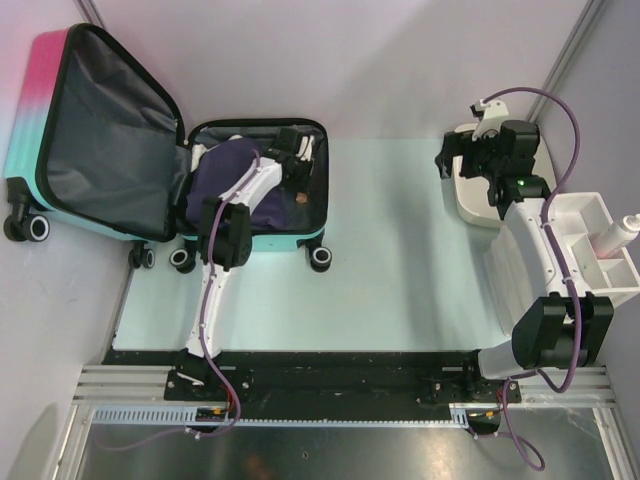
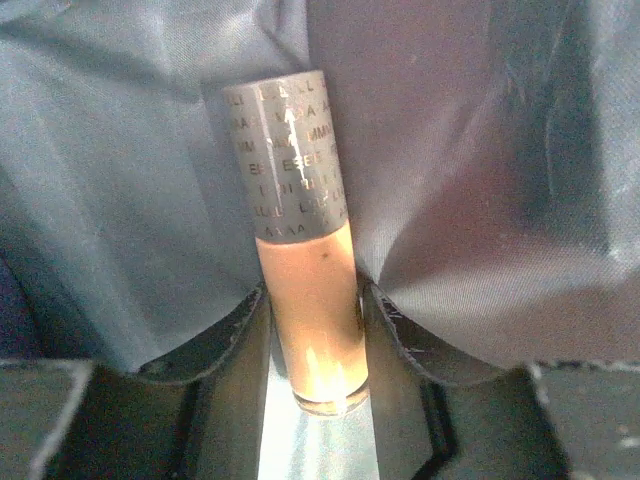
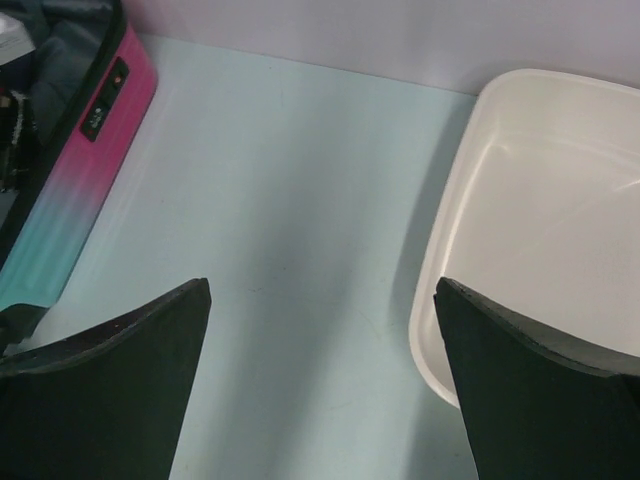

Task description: Open, take out, and arrange the luggage

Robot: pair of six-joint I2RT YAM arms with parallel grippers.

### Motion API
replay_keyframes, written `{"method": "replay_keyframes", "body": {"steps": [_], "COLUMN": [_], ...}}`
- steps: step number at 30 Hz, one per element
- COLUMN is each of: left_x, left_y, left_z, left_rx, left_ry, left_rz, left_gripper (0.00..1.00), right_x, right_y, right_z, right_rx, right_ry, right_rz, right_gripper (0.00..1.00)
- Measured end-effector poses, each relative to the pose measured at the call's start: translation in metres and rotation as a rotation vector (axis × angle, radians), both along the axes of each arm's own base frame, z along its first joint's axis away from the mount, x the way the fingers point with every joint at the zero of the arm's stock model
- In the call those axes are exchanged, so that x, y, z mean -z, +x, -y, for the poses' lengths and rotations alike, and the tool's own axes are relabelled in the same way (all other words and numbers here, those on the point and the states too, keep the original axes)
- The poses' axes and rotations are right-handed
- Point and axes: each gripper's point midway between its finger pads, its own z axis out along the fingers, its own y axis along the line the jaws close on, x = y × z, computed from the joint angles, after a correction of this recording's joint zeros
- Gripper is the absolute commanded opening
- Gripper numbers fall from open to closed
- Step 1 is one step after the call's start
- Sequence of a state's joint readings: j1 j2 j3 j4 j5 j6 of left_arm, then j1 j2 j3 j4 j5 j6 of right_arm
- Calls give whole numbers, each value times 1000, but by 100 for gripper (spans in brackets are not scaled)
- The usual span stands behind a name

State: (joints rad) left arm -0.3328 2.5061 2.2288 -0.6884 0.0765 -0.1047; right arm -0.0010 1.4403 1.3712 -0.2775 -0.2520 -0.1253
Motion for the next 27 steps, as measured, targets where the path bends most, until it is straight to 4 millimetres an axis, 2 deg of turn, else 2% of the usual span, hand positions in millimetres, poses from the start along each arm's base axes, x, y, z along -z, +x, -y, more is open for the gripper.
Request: {"method": "replay_keyframes", "body": {"steps": [1, 2, 4, 5, 9, 14, 17, 20, 23, 25, 27], "left_x": [0, 0, -1, -2, -6, -16, -40, -74, -107, -114, -110], "left_y": [0, 0, 0, 1, 1, -18, -27, -39, -63, -78, -95], "left_z": [1, 1, 3, 4, 4, -3, -6, -4, -2, -2, 0], "left_rx": [3, 4, 11, 14, 33, 61, 82, 117, 177, 202, 225], "left_ry": [-5, -7, -15, -19, -32, -62, -99, -159, -224, -249, -275], "left_rz": [-1, -1, 1, 7, 27, 24, 55, 101, 143, 144, 117], "left_gripper": [32, 19, 9, 0, 0, 0, 0, 0, 0, 0, 0], "right_x": [0, 0, -1, -2, -4, 0, 6, 14, 22, 26, 28], "right_y": [0, -1, -2, -2, -3, -6, -6, -4, -5, -5, -4], "right_z": [-4, -8, -18, -22, -41, -59, -69, -73, -76, -75, -75], "right_rx": [-12, -25, -61, -76, -154, -227, -262, -277, -282, -280, -278], "right_ry": [2, 6, 20, 30, 80, 140, 162, 171, 171, 170, 164], "right_rz": [0, 0, -1, -2, -7, -33, -54, -77, -104, -116, -119], "right_gripper": [100, 100, 100, 100, 100, 100, 100, 100, 100, 100, 100]}}
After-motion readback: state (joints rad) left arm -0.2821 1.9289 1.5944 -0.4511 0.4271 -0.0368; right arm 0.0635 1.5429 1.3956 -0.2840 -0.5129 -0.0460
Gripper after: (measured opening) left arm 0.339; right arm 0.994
